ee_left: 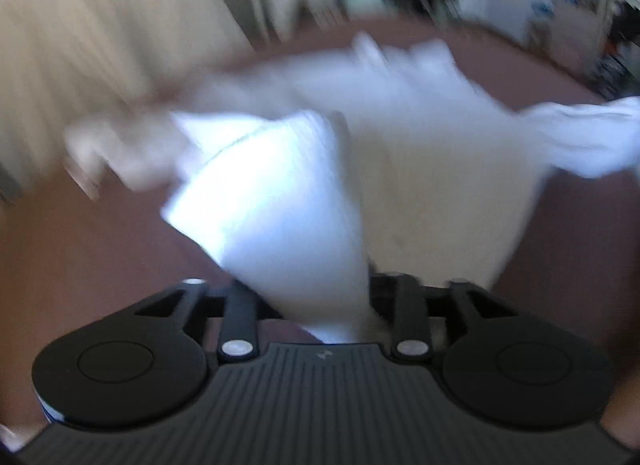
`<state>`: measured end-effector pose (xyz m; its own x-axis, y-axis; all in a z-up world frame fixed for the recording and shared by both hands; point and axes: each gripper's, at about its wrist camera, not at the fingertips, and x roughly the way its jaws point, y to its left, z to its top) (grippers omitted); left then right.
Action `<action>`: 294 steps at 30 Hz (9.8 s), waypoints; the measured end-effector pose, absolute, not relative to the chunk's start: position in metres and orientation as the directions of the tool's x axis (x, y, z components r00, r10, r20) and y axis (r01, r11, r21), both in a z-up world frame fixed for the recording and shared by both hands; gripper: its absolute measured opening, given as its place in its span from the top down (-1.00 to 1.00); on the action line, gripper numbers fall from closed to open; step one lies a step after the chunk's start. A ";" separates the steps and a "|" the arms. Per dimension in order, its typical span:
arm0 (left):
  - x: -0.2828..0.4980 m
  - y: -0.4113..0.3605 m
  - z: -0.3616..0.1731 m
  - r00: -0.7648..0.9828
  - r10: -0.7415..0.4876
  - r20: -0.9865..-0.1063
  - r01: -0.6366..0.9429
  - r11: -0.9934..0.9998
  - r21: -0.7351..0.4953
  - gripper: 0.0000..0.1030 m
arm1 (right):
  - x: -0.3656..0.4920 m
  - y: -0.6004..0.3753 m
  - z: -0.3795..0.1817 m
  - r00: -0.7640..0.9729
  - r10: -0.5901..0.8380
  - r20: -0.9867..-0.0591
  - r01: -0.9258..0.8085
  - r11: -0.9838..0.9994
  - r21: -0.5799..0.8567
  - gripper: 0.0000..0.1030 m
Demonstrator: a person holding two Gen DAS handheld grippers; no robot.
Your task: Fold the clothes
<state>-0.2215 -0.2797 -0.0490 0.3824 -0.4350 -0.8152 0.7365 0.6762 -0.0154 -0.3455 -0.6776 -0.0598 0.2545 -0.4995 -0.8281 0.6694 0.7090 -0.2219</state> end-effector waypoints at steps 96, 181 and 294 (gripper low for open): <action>0.079 -0.330 -0.001 0.296 -0.361 -0.884 0.265 0.921 -0.287 0.65 | -0.149 -0.554 0.108 0.318 -0.382 -0.868 0.354 0.897 -0.265 -0.34; 0.224 -0.352 -0.105 0.568 -0.197 -0.799 0.390 0.919 0.051 -0.18 | -0.061 -0.725 -0.121 0.602 -0.266 -0.753 0.602 0.771 0.209 -0.55; 0.054 -0.070 -0.153 0.594 -0.067 -0.802 0.245 0.964 0.100 0.76 | -0.265 -0.346 -0.141 0.511 0.424 -0.748 -0.101 0.893 0.438 0.85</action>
<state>0.0538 -0.0703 -0.1527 0.5938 -0.0672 -0.8018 0.2448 0.9643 0.1005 -0.2646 -0.3457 -0.1415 0.5108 0.4244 -0.7476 -0.1015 0.8933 0.4378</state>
